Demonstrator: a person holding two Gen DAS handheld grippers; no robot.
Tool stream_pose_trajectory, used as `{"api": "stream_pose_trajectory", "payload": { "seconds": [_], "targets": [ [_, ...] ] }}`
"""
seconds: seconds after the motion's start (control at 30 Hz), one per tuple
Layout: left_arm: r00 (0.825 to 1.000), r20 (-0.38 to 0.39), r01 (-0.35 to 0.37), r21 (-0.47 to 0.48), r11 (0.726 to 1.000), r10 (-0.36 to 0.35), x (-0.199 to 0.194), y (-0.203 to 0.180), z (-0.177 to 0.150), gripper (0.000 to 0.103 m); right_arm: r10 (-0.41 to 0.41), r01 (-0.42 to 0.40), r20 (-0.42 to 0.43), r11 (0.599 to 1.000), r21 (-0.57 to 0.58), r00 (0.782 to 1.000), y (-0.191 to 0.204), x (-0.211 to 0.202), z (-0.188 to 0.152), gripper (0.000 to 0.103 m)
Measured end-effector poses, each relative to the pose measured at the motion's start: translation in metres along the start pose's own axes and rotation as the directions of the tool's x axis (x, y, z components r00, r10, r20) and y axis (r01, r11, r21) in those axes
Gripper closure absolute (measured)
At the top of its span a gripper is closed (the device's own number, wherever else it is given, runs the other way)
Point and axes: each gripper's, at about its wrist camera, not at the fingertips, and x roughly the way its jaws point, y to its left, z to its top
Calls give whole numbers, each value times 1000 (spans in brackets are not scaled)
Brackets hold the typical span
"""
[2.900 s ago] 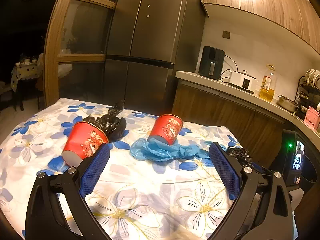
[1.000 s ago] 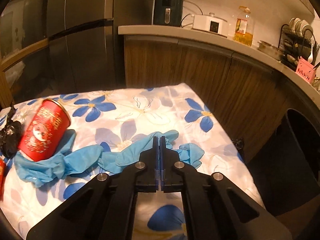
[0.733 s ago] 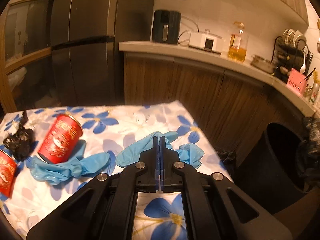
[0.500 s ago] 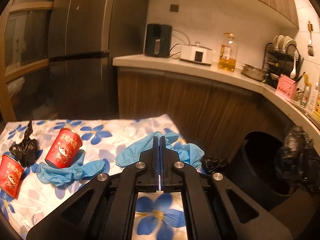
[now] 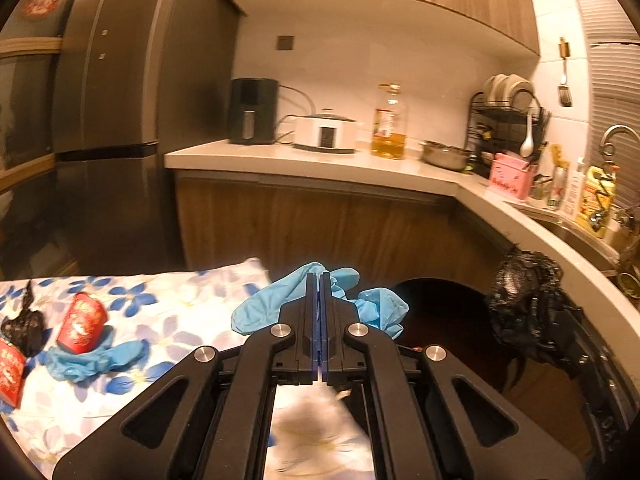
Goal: Collect trash
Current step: 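Carry the black bag and blue glove over the black bin with both tools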
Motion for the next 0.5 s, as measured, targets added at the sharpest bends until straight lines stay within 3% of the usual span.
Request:
{"api": "stream_pose_trajectory", "payload": {
  "seconds": [0.5],
  "targets": [
    [993,1,114,80,990,-115,32,-71,6,103,-54,54,12,998,36,998,-46,15,19,98]
  ]
}}
